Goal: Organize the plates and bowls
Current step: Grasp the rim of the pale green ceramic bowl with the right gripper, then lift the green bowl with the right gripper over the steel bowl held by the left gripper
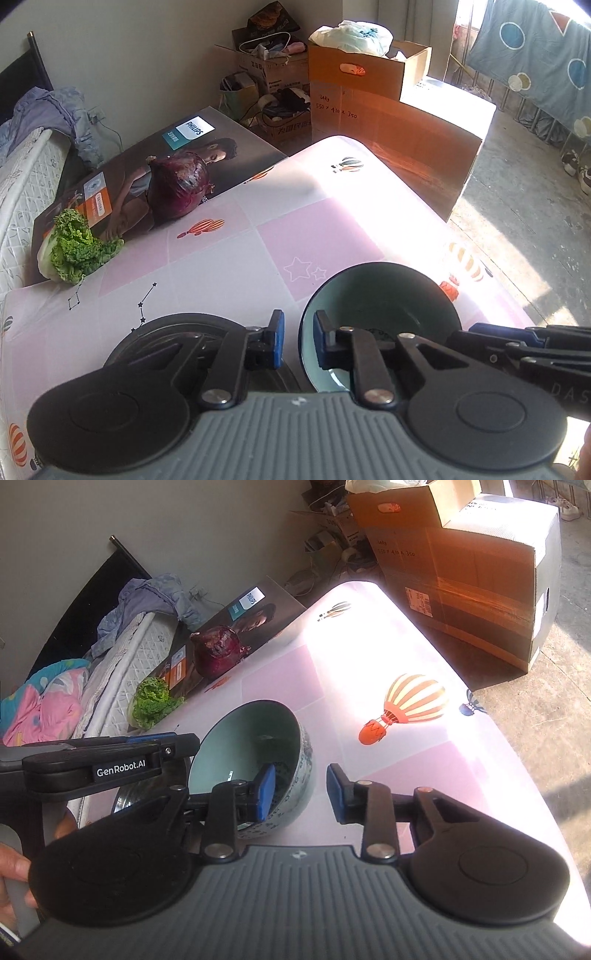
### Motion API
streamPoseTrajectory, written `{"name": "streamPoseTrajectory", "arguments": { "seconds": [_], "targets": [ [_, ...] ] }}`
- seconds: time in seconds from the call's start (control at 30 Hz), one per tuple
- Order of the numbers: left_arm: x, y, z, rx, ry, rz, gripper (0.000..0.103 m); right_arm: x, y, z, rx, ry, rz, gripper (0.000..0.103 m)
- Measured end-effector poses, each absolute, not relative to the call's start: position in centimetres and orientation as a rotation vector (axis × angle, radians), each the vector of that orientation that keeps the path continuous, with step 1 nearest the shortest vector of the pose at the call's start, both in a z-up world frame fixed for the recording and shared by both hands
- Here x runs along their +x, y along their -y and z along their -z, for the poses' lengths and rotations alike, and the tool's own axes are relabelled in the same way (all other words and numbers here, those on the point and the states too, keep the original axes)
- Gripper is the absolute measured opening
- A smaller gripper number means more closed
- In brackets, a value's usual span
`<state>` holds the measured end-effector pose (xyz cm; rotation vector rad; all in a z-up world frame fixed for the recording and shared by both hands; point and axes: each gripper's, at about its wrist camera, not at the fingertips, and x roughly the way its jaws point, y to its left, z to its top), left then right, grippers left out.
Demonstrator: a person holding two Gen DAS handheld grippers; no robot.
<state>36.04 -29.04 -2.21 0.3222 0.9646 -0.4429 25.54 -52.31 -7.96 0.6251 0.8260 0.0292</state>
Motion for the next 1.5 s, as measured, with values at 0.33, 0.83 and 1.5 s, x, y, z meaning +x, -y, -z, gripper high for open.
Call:
{"name": "streamPoseTrajectory", "arguments": {
  "seconds": [0.33,0.83,1.5],
  "targets": [
    [36.0,29.8,2.6,0.304,-1.004,0.409,0.013,26.4,52.0,8.5,0.626,-0.822,-0.066,0.014],
    [31.1,28.5,2.7,0.26,-1.126,0.51,0.013,23.9,54.6,9.4,0.697,-0.829,-0.05,0.011],
    [32.7,29.0,5.2,0.167,-1.213,0.47,0.018,25.4,53.8,11.6,0.733,-0.89,-0.043,0.019]
  ]
}}
